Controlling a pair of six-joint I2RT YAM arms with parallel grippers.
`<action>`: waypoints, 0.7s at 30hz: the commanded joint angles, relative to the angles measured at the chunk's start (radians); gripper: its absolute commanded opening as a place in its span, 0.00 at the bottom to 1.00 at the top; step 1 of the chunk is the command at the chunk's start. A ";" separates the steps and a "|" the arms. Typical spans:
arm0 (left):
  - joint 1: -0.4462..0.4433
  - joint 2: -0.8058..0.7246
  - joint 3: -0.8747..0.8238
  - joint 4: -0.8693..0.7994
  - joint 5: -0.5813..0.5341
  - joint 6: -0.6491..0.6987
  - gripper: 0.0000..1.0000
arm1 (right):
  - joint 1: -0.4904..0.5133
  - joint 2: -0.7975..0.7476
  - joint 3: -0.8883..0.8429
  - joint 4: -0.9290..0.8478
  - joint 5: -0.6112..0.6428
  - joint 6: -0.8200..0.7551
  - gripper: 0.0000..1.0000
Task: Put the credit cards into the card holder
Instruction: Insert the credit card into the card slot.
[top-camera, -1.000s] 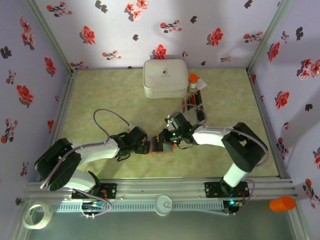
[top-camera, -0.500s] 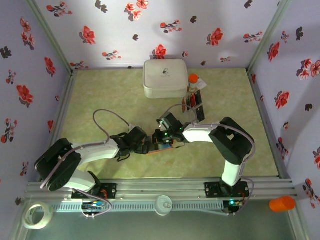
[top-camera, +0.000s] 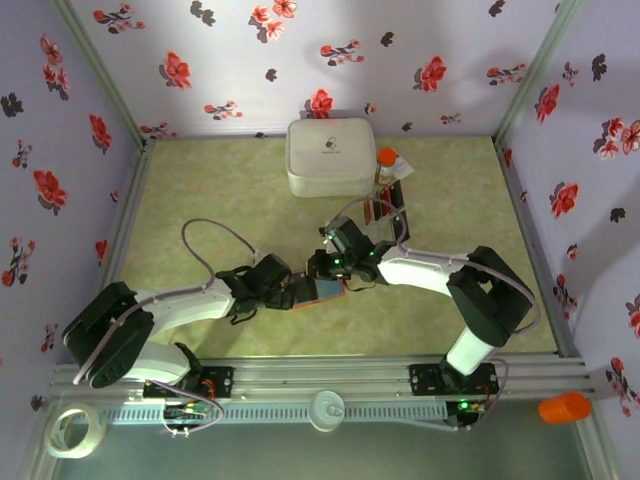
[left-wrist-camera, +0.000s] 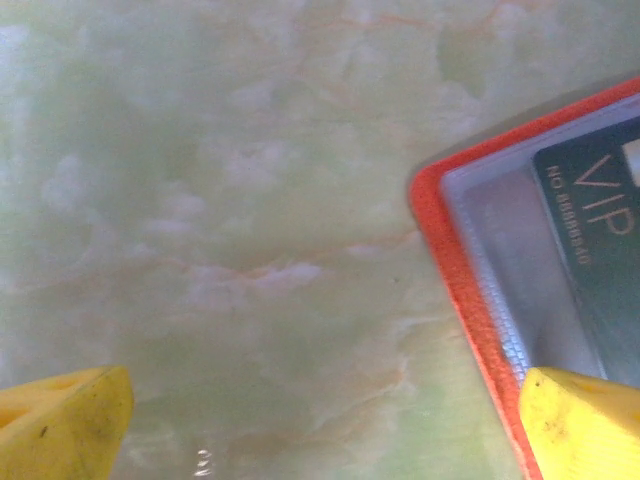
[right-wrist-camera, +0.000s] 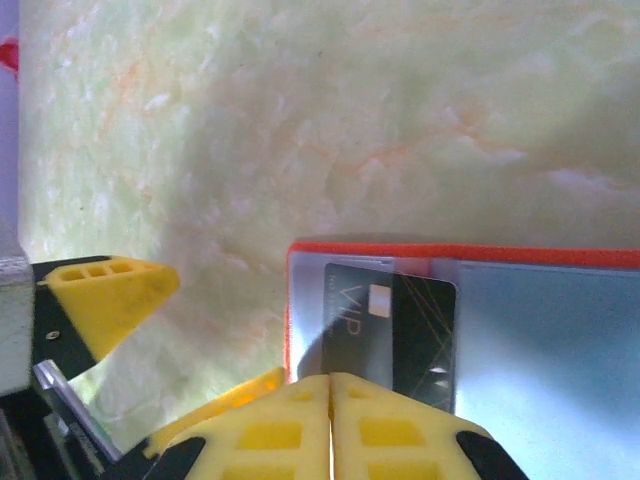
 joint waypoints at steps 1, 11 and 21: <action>0.021 -0.026 0.032 -0.088 -0.072 -0.035 1.00 | -0.006 0.007 0.013 -0.075 0.047 -0.034 0.07; 0.053 0.015 0.039 -0.065 -0.077 -0.014 1.00 | -0.004 0.079 0.036 -0.064 0.034 -0.045 0.02; 0.053 0.085 0.051 -0.025 -0.071 0.014 1.00 | -0.002 0.141 0.079 -0.070 0.022 -0.054 0.01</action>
